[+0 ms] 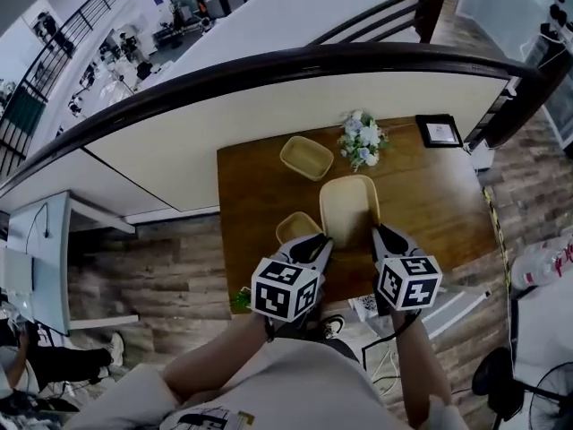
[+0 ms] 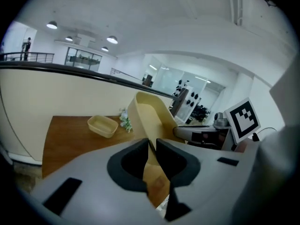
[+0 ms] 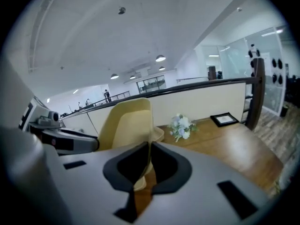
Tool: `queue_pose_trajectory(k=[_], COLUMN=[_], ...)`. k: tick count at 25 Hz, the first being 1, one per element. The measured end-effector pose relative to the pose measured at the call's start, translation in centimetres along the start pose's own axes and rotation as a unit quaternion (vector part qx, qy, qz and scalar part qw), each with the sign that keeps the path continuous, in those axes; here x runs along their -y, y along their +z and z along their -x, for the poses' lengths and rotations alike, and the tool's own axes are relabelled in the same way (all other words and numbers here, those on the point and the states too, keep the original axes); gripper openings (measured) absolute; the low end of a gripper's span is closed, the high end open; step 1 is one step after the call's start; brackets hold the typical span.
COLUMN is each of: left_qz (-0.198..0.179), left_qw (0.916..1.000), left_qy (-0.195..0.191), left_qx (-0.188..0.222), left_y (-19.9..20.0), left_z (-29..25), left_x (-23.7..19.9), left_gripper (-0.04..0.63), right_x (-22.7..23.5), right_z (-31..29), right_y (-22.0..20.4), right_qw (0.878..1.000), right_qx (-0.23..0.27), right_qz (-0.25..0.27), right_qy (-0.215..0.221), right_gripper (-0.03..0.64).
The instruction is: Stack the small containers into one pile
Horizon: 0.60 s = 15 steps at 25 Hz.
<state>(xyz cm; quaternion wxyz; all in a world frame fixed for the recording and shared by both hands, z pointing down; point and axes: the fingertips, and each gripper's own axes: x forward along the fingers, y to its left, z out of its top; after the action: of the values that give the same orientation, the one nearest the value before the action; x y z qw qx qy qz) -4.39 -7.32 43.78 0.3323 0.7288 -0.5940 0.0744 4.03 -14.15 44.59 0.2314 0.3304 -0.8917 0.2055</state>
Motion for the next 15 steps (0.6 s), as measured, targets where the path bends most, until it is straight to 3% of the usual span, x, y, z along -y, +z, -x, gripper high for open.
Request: queue_pose_trajectory(k=[8, 15], left_qz=[0.096, 0.197], left_qw=[0.9916, 0.9716], left_qy=[0.08, 0.114], left_qx=[-0.033, -0.066], left_y=[-5.4, -10.9], left_z=[0.4, -0.3], left_x=[-7.6, -11.4], left_gripper=[0.058, 0.057], right_x=[-4.3, -5.9], right_z=[-8.4, -13.2], right_y=[-4.5, -9.9], right_qw=[0.992, 0.978], right_qx=[-0.093, -0.17], right_qz=[0.052, 0.082], right_qy=[0.061, 0.085], right_gripper=[0.026, 0.026])
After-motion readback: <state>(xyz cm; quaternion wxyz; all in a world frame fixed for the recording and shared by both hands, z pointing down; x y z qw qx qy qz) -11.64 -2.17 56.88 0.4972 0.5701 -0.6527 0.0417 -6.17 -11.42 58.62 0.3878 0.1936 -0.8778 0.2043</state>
